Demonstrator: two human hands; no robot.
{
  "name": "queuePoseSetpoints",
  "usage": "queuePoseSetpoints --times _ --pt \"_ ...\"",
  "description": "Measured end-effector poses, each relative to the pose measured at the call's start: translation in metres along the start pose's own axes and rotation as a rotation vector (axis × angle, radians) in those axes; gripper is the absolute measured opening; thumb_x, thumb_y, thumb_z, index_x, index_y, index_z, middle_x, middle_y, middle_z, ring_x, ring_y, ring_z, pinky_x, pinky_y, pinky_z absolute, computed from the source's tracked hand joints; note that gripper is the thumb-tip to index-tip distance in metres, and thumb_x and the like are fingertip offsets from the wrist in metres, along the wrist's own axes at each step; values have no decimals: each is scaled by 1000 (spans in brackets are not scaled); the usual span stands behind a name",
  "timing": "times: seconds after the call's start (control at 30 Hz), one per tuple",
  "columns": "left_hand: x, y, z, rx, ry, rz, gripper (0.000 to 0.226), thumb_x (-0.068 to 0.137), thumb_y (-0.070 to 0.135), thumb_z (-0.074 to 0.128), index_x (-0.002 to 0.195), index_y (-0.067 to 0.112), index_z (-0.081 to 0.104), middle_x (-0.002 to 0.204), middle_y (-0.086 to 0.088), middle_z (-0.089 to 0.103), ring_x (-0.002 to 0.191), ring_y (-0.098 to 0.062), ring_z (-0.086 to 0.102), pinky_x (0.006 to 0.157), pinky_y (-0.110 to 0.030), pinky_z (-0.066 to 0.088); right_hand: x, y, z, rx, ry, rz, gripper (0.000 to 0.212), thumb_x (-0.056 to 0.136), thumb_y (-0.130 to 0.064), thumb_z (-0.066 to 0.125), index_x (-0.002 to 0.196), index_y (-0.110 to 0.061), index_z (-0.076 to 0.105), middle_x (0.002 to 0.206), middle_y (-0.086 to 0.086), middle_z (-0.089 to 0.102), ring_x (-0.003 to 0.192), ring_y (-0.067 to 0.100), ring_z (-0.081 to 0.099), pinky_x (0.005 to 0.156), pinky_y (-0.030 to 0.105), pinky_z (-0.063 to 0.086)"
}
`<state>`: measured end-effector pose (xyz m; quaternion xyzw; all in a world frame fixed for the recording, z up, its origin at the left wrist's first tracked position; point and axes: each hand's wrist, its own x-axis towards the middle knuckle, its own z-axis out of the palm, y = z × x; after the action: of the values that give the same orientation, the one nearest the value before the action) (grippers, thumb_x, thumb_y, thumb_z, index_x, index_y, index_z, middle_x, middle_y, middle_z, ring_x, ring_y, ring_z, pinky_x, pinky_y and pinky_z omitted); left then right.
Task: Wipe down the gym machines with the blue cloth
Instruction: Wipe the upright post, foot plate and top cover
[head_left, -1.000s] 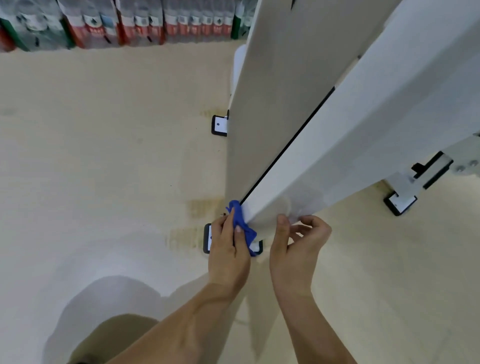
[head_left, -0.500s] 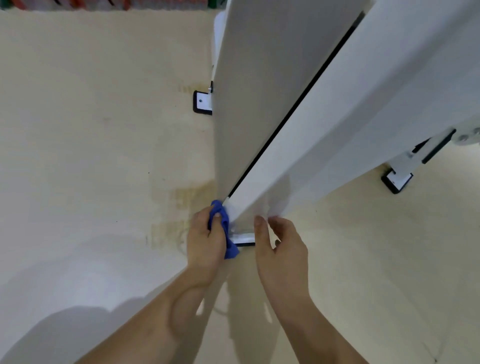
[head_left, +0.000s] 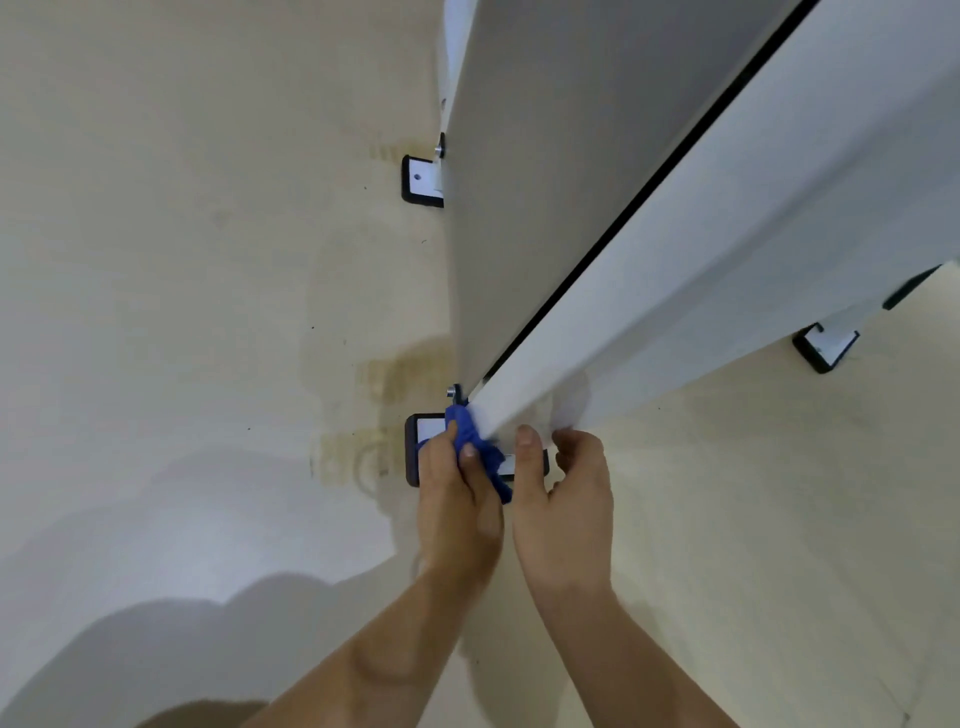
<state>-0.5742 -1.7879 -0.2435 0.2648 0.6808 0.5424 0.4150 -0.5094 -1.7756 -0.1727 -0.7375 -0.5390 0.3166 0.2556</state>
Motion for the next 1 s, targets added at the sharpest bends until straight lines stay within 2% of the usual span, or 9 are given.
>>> queuePoseSetpoints --times 0.1,0.23,0.37,0.47,0.53,0.67,0.8,0.87,1.0 --pt "7 -10 -6 30 -28 -44 21 109 17 39 102 29 55 89 3 64 71 -9 59 59 -11 41 1 1 5 -41 -8 -9 38 99 -55 52 122 -25 53 125 -9 56 93 -19 52 69 8 42" --pt "46 -29 -24 226 -160 -186 25 109 23 39 93 23 57 82 1 65 74 -20 60 59 -26 40 0 8 8 -111 -62 -28 49 99 -60 44 130 -24 60 129 -11 57 99 -3 53 74 10 40" --pt "35 -29 -18 272 -104 -213 29 108 22 38 85 18 55 82 -2 64 73 -19 58 58 -22 37 3 9 12 -140 -72 -12 52 101 -59 42 131 -21 62 131 -9 59 101 2 54 79 17 38" --pt "21 -46 -25 474 -296 -285 27 105 26 43 88 22 64 85 0 68 80 -20 63 71 -29 49 5 11 18 -122 -83 6 49 102 -56 44 128 -20 63 130 -6 60 112 9 57 89 22 38" --pt "24 -46 -39 582 -300 -244 25 100 29 47 90 23 69 84 2 71 80 -20 66 75 -33 55 5 13 21 -117 -83 -7 47 101 -55 45 124 -20 65 126 -5 62 116 14 58 91 24 40" --pt "67 -25 -55 488 84 73 17 99 29 55 113 21 62 111 4 60 89 -17 57 77 -32 47 4 17 20 -80 -61 -30 42 102 -52 48 123 -20 65 121 -8 62 112 11 57 90 22 39" --pt "95 -46 -58 836 -166 206 30 100 26 53 128 23 63 132 -1 49 110 -25 49 85 -40 52 5 22 10 -111 -69 -56 50 100 -59 45 128 -22 63 126 -10 59 113 6 56 94 26 45" --pt "79 -64 -57 952 -232 218 30 101 25 50 128 24 63 124 -5 50 107 -28 48 78 -39 51 7 21 7 -105 -73 -38 53 99 -62 43 128 -22 63 126 -9 60 114 7 57 97 29 47" --pt "53 -79 -56 878 -215 260 16 94 22 58 105 15 68 108 -6 49 93 -28 51 63 -38 51 9 18 10 -64 -72 -9 54 98 -62 43 128 -22 64 126 -9 60 112 7 57 94 27 44"
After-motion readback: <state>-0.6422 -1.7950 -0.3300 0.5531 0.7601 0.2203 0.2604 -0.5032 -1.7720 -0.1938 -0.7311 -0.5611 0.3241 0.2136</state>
